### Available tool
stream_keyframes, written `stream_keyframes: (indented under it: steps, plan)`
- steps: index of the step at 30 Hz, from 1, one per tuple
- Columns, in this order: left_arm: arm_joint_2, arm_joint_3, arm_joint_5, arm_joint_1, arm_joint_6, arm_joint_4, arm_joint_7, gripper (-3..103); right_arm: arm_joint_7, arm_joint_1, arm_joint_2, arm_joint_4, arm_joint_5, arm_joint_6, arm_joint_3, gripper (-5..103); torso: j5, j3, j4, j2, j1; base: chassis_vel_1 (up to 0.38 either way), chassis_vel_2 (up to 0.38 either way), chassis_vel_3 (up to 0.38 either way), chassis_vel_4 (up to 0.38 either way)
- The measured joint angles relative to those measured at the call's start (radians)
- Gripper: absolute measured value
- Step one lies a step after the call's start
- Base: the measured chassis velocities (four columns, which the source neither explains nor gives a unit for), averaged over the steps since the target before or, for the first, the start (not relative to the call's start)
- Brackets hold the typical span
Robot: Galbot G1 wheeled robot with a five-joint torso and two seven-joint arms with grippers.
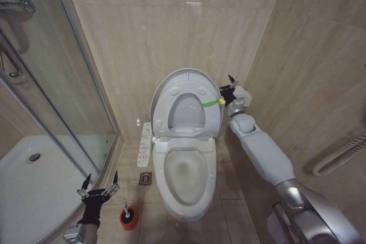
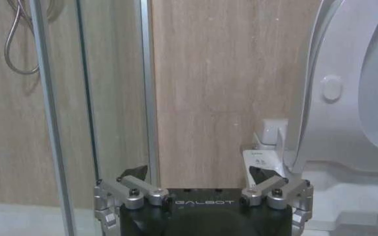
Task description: Open the toilet lid, clean the toilet bowl with a toilet brush, close the toilet lid, and flush.
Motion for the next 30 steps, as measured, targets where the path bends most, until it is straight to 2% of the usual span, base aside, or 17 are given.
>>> stream_keyframes:
  steps: [5, 13, 30]
  plan:
    - [0.0, 0.0, 0.0, 0.0, 0.0, 0.0, 0.0, 100, -0.008, -0.007, -0.031, 0.002, 0.014, 0.009, 0.016, 100, 0.0001, 0.0, 0.0, 0.0, 0.0, 0.0, 0.0, 0.0, 0.0]
    - [0.0, 0.0, 0.0, 0.0, 0.0, 0.0, 0.0, 100, -0.05, -0.091, -0.155, 0.085, 0.056, 0.048, 0.024, 100, 0.0003, 0.0, -0.0002, 0.0, 0.0, 0.0, 0.0, 0.0, 0.0]
    - [0.0, 0.0, 0.0, 0.0, 0.0, 0.0, 0.0, 100, -0.064, -0.146, -0.208, 0.145, 0.087, 0.069, 0.026, 100, 0.0, 0.0, 0.0001, 0.0, 0.0, 0.0, 0.0, 0.0, 0.0]
